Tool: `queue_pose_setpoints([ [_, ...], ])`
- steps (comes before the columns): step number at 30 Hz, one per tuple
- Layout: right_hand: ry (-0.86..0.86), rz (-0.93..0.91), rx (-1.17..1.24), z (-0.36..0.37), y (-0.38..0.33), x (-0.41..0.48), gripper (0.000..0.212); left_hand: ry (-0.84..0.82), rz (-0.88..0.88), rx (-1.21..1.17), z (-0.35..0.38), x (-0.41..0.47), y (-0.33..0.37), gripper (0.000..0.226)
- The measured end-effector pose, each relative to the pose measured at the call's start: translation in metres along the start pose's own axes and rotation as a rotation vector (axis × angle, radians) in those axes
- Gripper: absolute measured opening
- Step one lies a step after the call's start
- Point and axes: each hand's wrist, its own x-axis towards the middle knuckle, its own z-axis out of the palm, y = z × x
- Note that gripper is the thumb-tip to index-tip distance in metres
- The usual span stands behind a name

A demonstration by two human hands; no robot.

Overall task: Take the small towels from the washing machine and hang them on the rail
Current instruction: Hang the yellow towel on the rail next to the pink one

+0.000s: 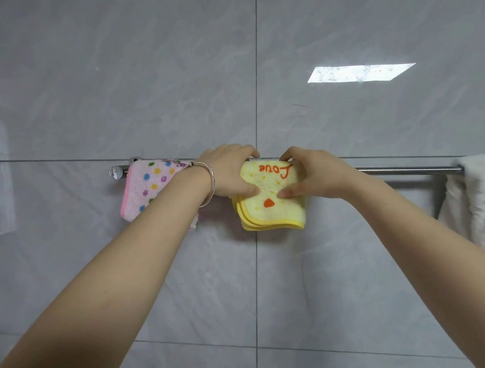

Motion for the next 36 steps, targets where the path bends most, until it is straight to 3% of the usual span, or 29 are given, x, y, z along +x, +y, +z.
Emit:
queue_pose_setpoints([
  [4,-0.03,0.016,-0.114,0.002,0.002,-0.001,0.061,-0.036,0.003,-0.021,0.003,-0.001,0.0,0.045],
  [8,-0.017,-0.003,-0.299,0.011,-0.007,0.003,0.058,-0.049,-0.029,0.089,0.008,-0.003,-0.006,0.046],
  [14,-0.009,-0.014,-0.324,0.016,-0.01,0.005,0.055,-0.035,-0.06,0.227,0.004,-0.005,-0.002,0.045],
  [21,0.115,-0.004,-0.233,0.018,-0.008,-0.015,0.063,0.067,-0.051,0.089,0.005,-0.013,0.016,0.046],
  [31,0.463,-0.121,-0.082,0.005,-0.019,-0.062,0.045,0.339,-0.091,-0.099,0.005,-0.056,0.056,0.043],
  [36,0.519,-0.101,0.198,0.022,-0.038,-0.107,0.038,0.449,-0.186,-0.208,0.017,-0.102,0.076,0.042],
])
